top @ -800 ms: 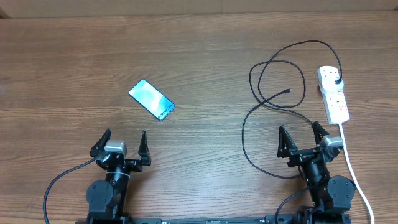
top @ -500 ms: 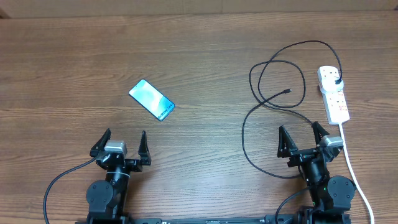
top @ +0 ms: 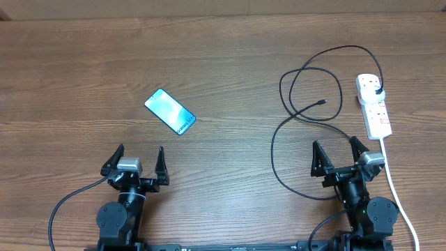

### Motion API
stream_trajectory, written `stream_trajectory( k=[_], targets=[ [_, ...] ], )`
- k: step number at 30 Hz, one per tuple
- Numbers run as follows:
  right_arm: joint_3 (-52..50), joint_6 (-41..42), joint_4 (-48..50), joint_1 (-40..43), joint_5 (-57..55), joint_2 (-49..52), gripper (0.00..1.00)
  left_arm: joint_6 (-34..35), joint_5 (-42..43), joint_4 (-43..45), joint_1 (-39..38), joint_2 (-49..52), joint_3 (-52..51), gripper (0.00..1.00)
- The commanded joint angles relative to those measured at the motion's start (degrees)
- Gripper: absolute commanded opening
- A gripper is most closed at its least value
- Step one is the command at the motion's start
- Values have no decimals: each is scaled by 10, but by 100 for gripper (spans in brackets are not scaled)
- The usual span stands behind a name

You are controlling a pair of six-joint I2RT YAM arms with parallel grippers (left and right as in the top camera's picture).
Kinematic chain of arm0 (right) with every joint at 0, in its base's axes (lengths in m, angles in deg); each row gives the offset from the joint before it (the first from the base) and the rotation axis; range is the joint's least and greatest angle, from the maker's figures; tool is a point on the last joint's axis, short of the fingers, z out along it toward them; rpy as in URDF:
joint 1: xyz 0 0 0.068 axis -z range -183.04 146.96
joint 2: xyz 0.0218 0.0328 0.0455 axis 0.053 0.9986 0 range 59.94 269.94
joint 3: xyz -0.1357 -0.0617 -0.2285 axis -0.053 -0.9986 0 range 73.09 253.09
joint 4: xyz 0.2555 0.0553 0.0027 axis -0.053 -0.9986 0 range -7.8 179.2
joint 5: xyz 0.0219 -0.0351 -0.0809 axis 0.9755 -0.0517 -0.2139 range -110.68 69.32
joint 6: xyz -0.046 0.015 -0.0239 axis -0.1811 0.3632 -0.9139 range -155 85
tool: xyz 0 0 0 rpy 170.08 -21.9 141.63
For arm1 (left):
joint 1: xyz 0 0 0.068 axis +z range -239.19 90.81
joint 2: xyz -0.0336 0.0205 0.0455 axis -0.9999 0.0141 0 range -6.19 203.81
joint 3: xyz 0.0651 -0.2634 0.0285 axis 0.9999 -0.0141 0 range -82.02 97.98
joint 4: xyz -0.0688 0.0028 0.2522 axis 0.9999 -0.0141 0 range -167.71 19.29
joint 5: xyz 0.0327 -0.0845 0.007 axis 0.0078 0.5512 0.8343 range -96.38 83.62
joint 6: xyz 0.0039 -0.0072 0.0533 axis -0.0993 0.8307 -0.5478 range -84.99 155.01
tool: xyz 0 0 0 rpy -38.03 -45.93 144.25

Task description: Plug charger to phone and switch on socket

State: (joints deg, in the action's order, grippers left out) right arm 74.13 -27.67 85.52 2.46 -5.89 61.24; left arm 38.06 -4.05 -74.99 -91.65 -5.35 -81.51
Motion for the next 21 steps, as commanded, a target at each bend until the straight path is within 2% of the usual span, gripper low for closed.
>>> stream_trajectory(
  k=[1, 11, 18, 21],
  targets=[
    [-6, 1, 3, -3, -2, 0, 100, 8, 5, 0, 6, -6, -3, 99],
    [-6, 1, 3, -3, -2, 0, 100, 8, 3, 0, 6, -6, -3, 100],
    [-6, 1, 3, -3, -2, 0, 100, 9, -57, 20, 6, -6, -2, 100],
    [-6, 1, 3, -3, -2, 0, 100, 40, -54, 30, 6, -6, -2, 100]
  ],
)
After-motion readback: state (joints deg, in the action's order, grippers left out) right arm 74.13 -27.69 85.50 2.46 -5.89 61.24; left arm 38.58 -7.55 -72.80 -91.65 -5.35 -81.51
